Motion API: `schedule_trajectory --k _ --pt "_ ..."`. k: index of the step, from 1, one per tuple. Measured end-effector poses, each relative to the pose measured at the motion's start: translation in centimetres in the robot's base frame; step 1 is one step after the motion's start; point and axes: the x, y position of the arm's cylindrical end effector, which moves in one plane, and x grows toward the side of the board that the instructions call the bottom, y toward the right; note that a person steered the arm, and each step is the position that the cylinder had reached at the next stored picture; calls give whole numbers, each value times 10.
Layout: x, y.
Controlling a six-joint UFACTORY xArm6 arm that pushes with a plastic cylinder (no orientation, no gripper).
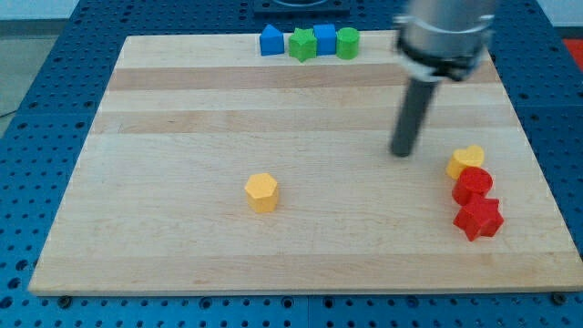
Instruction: Slide the yellow hexagon towards the center
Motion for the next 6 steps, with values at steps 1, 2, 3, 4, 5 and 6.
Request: schedule_trajectory --k 1,2,3,4,5,6 --pt "0 -119" --pt "20 -222" --pt "71 -228" --pt "85 -179" --pt "54 -102" --pt "21 -53"
